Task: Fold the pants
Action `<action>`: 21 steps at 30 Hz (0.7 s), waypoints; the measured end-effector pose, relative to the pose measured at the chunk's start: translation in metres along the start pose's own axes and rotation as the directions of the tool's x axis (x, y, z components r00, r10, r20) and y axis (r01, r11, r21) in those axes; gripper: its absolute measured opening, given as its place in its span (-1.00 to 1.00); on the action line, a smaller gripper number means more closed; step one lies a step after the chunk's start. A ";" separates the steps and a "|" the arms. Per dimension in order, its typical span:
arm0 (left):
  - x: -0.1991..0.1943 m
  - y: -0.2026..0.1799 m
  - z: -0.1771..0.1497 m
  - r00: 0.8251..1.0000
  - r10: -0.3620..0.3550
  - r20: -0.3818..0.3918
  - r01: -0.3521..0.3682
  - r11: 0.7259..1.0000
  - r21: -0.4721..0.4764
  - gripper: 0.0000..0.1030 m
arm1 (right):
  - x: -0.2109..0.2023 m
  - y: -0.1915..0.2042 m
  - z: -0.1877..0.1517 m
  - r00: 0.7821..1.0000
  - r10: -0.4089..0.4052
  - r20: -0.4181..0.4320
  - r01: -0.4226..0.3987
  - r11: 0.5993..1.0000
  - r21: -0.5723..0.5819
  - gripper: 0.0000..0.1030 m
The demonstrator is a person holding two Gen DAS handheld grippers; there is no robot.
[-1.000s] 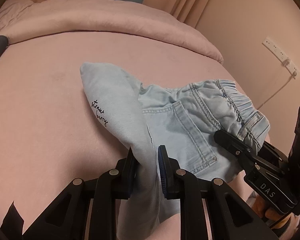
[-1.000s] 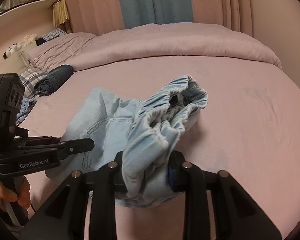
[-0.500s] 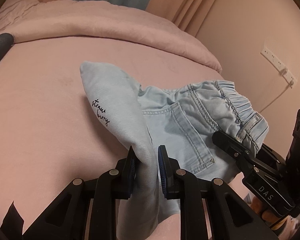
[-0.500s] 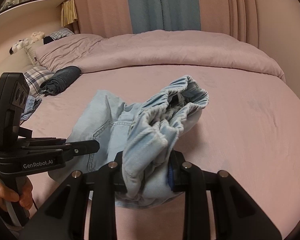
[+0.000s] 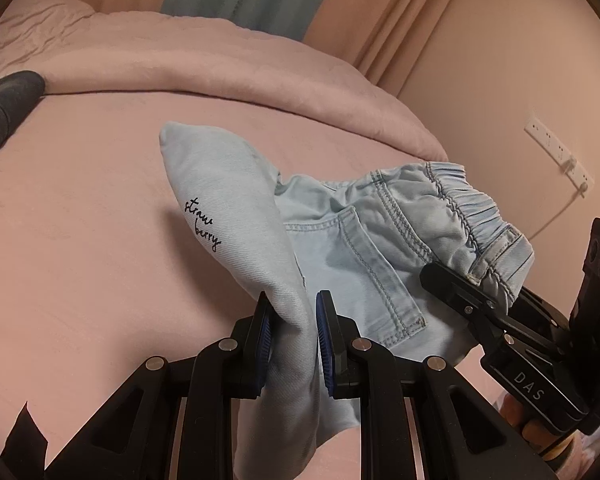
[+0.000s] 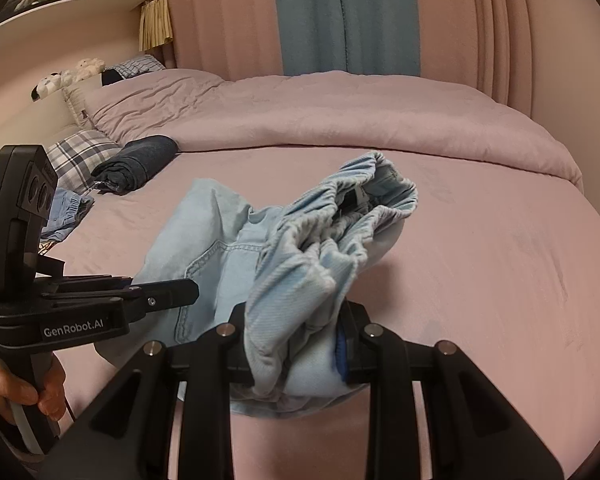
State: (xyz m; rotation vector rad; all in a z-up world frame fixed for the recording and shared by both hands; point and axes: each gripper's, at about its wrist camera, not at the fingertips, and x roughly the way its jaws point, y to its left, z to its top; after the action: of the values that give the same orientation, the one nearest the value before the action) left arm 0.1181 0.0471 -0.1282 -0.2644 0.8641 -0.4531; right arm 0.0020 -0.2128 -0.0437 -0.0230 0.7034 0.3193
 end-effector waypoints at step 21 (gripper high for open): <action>-0.013 0.036 0.047 0.994 0.057 0.090 -0.055 0.998 -0.024 -0.63 | 0.039 0.041 0.054 0.998 0.052 0.039 -0.049 0.996 -0.074 -0.47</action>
State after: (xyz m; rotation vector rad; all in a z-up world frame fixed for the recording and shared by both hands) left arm 0.1570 0.0865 -0.1046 -0.2774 0.7866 -0.3768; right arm 0.0515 -0.1556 -0.0233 -0.0685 0.6526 0.3926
